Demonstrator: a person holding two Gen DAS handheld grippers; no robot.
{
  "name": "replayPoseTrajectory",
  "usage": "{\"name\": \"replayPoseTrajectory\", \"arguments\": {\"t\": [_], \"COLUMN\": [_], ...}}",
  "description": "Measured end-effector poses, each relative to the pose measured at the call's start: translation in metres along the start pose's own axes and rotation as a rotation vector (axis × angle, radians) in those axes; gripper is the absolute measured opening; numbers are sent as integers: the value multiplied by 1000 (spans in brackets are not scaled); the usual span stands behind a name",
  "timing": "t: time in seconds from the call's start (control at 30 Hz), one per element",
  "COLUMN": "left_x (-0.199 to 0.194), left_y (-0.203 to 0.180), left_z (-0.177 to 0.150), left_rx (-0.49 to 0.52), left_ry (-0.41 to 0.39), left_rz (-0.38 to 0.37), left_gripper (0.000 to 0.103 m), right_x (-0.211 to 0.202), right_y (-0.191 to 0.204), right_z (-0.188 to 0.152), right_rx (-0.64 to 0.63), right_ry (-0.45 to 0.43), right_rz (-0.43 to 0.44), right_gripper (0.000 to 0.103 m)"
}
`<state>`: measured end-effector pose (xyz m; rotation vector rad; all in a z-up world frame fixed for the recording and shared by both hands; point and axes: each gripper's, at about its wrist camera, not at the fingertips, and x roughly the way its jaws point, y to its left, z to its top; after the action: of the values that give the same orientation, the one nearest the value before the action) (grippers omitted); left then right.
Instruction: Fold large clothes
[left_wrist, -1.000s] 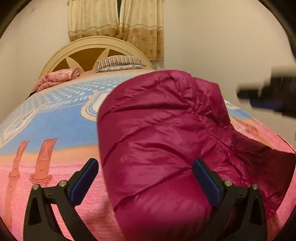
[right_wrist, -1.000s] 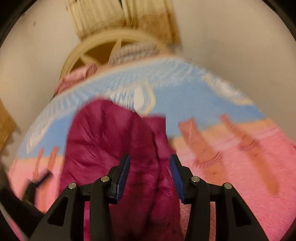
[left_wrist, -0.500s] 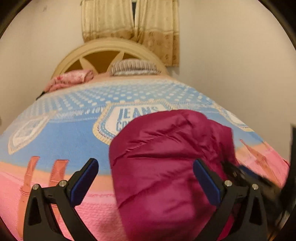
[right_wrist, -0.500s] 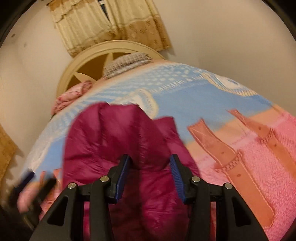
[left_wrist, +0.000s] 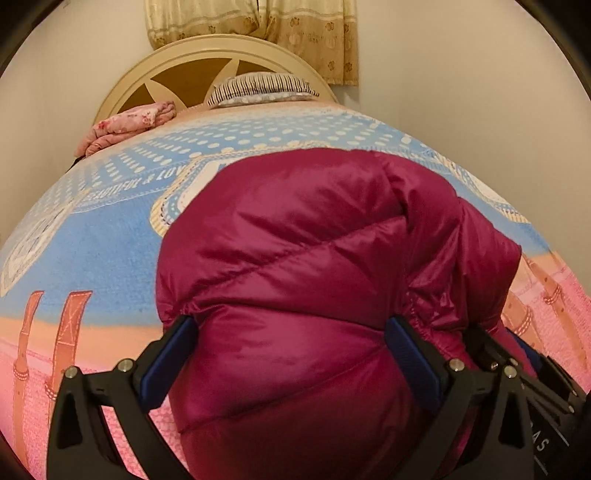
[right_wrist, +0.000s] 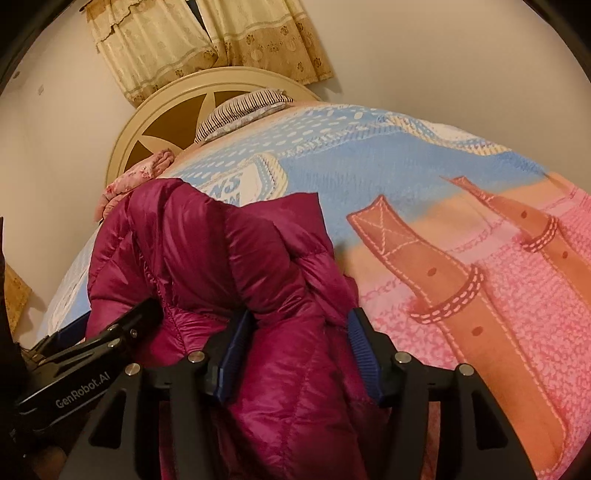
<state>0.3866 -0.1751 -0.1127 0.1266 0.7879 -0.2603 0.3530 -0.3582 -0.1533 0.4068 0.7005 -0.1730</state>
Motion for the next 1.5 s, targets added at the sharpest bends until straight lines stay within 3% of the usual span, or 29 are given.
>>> {"name": "replayPoseTrajectory", "arguments": {"t": [0.47, 1.5], "left_x": [9, 24], "left_y": [-6, -12], "left_z": [-1, -4], "left_rx": [31, 55], "left_ry": [21, 75], "left_rz": [19, 22], "left_gripper": [103, 103], "right_x": [13, 25], "right_y": [-18, -20], "right_z": [1, 3], "right_rx": [87, 102], "right_ry": [48, 74], "right_rz": [71, 86], "right_gripper": [58, 59]}}
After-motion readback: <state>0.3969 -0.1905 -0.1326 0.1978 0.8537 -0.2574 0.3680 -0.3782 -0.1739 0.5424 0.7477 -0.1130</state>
